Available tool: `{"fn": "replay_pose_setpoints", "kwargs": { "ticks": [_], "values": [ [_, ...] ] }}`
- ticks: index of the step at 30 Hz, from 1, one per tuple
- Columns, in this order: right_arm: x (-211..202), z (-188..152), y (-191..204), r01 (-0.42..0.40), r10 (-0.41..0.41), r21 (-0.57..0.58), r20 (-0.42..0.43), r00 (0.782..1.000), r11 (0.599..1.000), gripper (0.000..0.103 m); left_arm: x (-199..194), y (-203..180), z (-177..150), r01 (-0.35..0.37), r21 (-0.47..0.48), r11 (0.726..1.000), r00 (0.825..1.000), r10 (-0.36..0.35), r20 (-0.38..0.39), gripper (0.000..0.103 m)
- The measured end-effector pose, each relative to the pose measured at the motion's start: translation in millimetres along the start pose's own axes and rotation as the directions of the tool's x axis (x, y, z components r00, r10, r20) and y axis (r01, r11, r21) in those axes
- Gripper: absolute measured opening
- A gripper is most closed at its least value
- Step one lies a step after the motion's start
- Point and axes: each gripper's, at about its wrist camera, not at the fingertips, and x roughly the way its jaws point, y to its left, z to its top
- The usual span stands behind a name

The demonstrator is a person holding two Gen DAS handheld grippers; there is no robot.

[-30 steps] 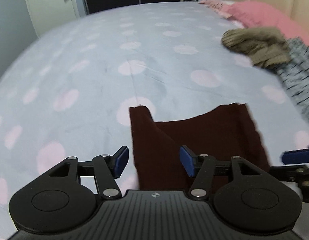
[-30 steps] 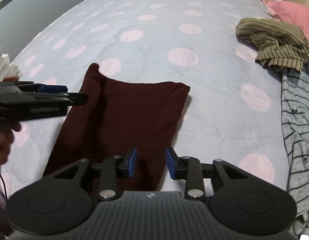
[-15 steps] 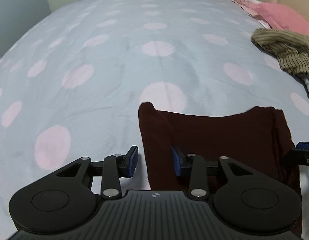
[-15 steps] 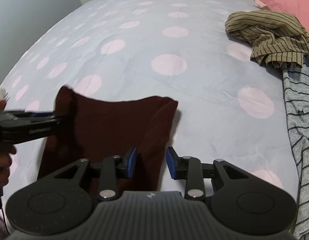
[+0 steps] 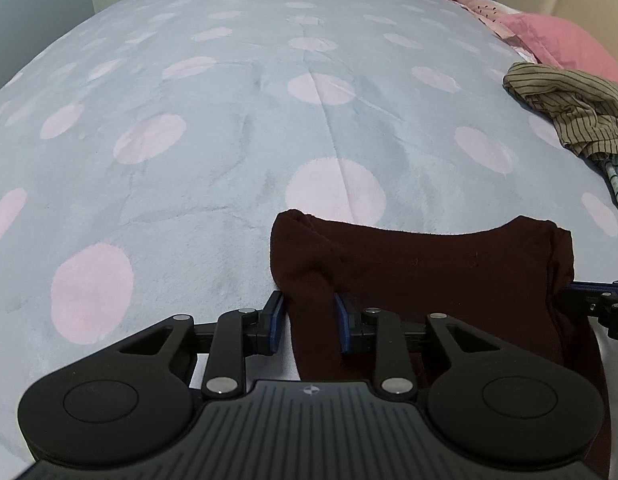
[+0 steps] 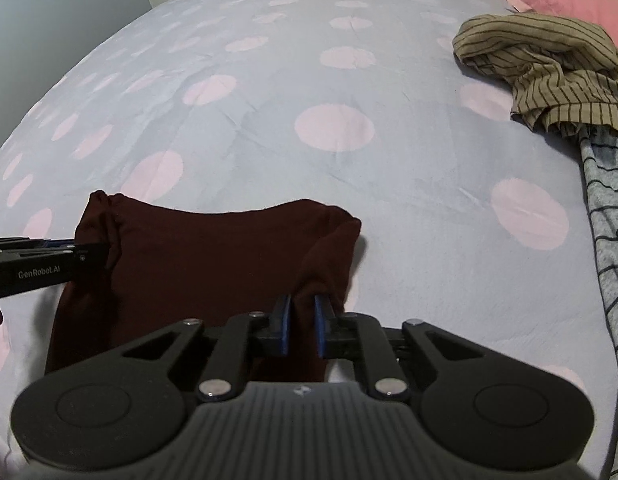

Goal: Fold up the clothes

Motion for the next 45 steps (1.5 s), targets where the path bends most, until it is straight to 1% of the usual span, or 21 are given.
{"fn": "replay_pose_setpoints", "kwargs": {
  "ticks": [1, 2, 3, 5, 7, 9, 10, 13, 16, 17, 18, 21, 24, 27, 30, 32, 34, 38, 41, 44, 45],
  "values": [
    [-1, 0, 0, -0.001, 0.001, 0.000, 0.001, 1.000, 1.000, 0.015, -3, 0, 0, 0.001, -0.001, 1.000, 1.000, -0.001, 0.005, 0.026],
    [-3, 0, 1, -0.003, 0.003, -0.001, 0.004, 1.000, 1.000, 0.017, -6, 1, -1, -0.002, -0.001, 1.000, 1.000, 0.002, 0.012, 0.031],
    [-6, 0, 1, -0.005, 0.005, -0.002, 0.009, 1.000, 1.000, 0.019, -10, 1, -2, -0.006, 0.000, 1.000, 1.000, 0.006, 0.019, 0.041],
    [-15, 1, 3, -0.006, 0.006, -0.003, 0.028, 1.000, 1.000, 0.021, -20, 3, -4, -0.019, -0.002, 1.000, 0.999, 0.019, 0.042, 0.047],
    [-26, 0, 7, -0.003, 0.004, -0.022, 0.048, 0.999, 1.000, 0.023, -33, 6, -8, -0.014, -0.003, 1.000, 0.998, 0.015, 0.054, 0.047],
    [-38, -4, 13, -0.004, 0.007, -0.049, 0.070, 0.998, 0.999, 0.027, -47, 9, -15, -0.007, -0.004, 1.000, 0.998, 0.007, 0.055, 0.047],
    [-45, -6, 17, -0.008, 0.013, -0.062, 0.081, 0.997, 0.998, 0.027, -54, 10, -20, -0.001, -0.002, 1.000, 0.999, 0.001, 0.050, 0.047],
    [-63, -18, 26, -0.054, 0.064, -0.093, 0.101, 0.993, 0.994, 0.029, -76, 15, -37, 0.018, 0.006, 1.000, 0.999, -0.018, 0.032, 0.047],
    [-81, -38, 36, -0.088, 0.099, -0.109, 0.106, 0.989, 0.990, 0.036, -98, 18, -60, 0.036, 0.021, 0.999, 0.999, -0.036, 0.005, 0.047],
    [-87, -46, 40, -0.109, 0.120, -0.109, 0.101, 0.988, 0.988, 0.042, -105, 18, -68, 0.046, 0.029, 0.999, 0.999, -0.046, -0.001, 0.047],
    [-94, -55, 44, -0.130, 0.141, -0.110, 0.094, 0.986, 0.985, 0.042, -113, 18, -78, 0.057, 0.038, 0.998, 0.998, -0.056, -0.006, 0.047],
    [-110, -84, 61, -0.213, 0.220, -0.139, 0.038, 0.975, 0.967, 0.042, -135, 17, -108, 0.089, 0.059, 0.994, 0.996, -0.088, -0.018, 0.047],
    [-123, -115, 77, -0.273, 0.274, -0.172, -0.018, 0.962, 0.947, 0.042, -158, 17, -140, 0.120, 0.064, 0.991, 0.993, -0.118, -0.028, 0.047],
    [-132, -147, 90, -0.331, 0.324, -0.187, -0.071, 0.943, 0.925, 0.041, -176, 13, -167, 0.149, 0.083, 0.985, 0.988, -0.145, -0.047, 0.047],
    [-137, -180, 98, -0.367, 0.356, -0.157, -0.097, 0.929, 0.917, 0.041, -186, 9, -189, 0.152, 0.099, 0.983, 0.987, -0.147, -0.061, 0.047],
    [-138, -199, 102, -0.394, 0.380, -0.122, -0.118, 0.917, 0.911, 0.041, -188, 10, -200, 0.150, 0.085, 0.985, 0.987, -0.144, -0.070, 0.047],
    [-137, -212, 106, -0.400, 0.386, -0.105, -0.130, 0.913, 0.911, 0.041, -190, 13, -207, 0.151, 0.051, 0.987, 0.986, -0.147, -0.080, 0.047],
    [-131, -224, 109, -0.366, 0.354, -0.077, -0.139, 0.925, 0.927, 0.041, -193, 16, -216, 0.153, 0.018, 0.988, 0.985, -0.152, -0.076, 0.047],
    [-122, -230, 107, -0.360, 0.351, -0.020, -0.178, 0.919, 0.933, 0.041, -194, 16, -217, 0.155, 0.022, 0.988, 0.986, -0.153, -0.071, 0.047],
    [-113, -237, 110, -0.353, 0.346, 0.004, -0.213, 0.914, 0.936, 0.041, -193, 16, -223, 0.168, 0.014, 0.986, 0.983, -0.166, -0.076, 0.047],
    [-110, -239, 110, -0.360, 0.355, 0.021, -0.223, 0.908, 0.933, 0.036, -191, 16, -224, 0.175, 0.016, 0.984, 0.981, -0.173, -0.082, 0.047]
  ]
}}
